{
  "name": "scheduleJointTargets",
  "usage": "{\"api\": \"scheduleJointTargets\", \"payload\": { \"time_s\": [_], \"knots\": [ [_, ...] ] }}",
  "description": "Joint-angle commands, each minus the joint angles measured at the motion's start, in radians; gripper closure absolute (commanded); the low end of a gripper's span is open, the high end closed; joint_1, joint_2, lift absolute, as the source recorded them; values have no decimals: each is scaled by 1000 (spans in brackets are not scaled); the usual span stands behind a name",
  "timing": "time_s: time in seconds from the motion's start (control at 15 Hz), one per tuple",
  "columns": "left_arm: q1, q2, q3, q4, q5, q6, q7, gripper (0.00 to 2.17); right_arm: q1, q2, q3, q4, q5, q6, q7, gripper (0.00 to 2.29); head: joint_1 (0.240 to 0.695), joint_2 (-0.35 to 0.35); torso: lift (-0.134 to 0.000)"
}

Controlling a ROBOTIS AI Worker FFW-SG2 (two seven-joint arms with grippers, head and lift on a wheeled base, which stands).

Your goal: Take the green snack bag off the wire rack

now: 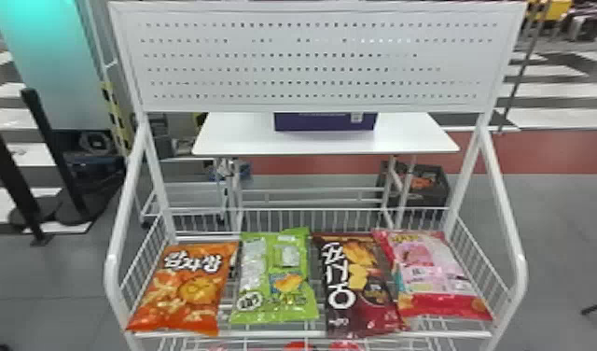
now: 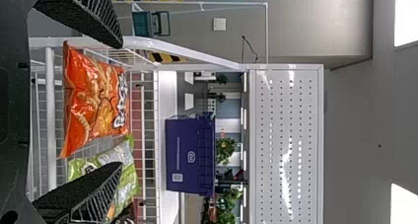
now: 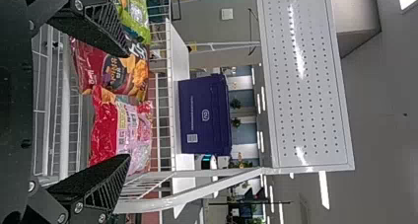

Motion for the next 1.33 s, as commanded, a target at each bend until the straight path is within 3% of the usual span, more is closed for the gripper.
{"api": "scheduleJointTargets", "payload": {
  "time_s": [0.0, 0.6, 0.93, 1.07, 1.27],
  "knots": [
    [0, 0, 0, 0, 0, 0, 0, 29, 0, 0, 0, 0, 1, 0, 1, 174, 499, 0, 0],
    [-15, 0, -5, -2, 5, 18, -15, 33, 0, -3, 0, 0, 0, -3, -1, 174, 499, 0, 0],
    [-288, -11, -172, 67, -6, 264, -18, 39, 0, -3, 1, 1, 0, -6, 1, 174, 499, 0, 0],
    [-417, -29, -247, 121, -2, 350, -21, 43, 0, -3, 1, 1, 0, -6, -1, 174, 499, 0, 0],
    [-586, -98, -314, 239, 21, 463, -41, 43, 0, 2, 1, 1, 1, -6, -1, 174, 499, 0, 0]
  ]
}}
